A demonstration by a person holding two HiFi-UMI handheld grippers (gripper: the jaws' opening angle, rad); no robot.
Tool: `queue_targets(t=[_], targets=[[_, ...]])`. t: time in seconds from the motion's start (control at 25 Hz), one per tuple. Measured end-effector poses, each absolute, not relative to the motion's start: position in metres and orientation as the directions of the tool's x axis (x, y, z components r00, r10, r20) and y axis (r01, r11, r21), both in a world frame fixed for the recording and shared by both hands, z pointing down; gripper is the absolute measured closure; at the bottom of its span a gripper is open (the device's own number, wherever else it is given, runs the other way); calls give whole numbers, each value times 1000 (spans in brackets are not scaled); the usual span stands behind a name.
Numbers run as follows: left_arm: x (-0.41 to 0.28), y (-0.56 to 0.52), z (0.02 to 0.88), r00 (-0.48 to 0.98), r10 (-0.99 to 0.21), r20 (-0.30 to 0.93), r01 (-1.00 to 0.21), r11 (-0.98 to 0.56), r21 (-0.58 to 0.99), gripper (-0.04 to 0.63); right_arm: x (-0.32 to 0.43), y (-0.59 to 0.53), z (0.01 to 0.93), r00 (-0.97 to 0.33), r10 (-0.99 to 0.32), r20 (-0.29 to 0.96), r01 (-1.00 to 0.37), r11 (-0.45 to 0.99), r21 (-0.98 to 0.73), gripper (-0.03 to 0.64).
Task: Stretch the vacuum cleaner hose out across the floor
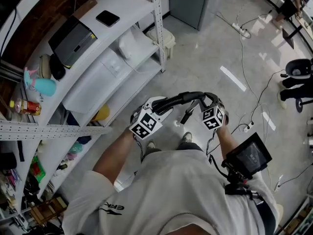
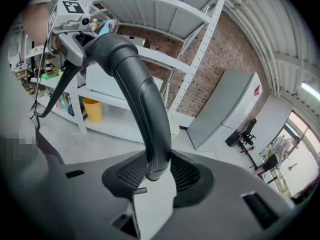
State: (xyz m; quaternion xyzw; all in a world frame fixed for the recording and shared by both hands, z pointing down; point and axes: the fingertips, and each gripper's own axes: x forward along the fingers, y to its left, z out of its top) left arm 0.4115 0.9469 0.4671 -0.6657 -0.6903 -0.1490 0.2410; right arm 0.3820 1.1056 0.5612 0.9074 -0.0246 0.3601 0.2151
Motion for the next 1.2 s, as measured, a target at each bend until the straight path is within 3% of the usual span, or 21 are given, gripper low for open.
queue_targets(t=[0.6,1.2], targets=[[399,1042,487,142,823,551,990,-123,-70,419,409,1208,570,737,4,676,-356,-848,393,471],[383,1051,479,186,831,524,982,-158,-99,419,406,1208,573,735,-49,676,-412,-824,389,471]])
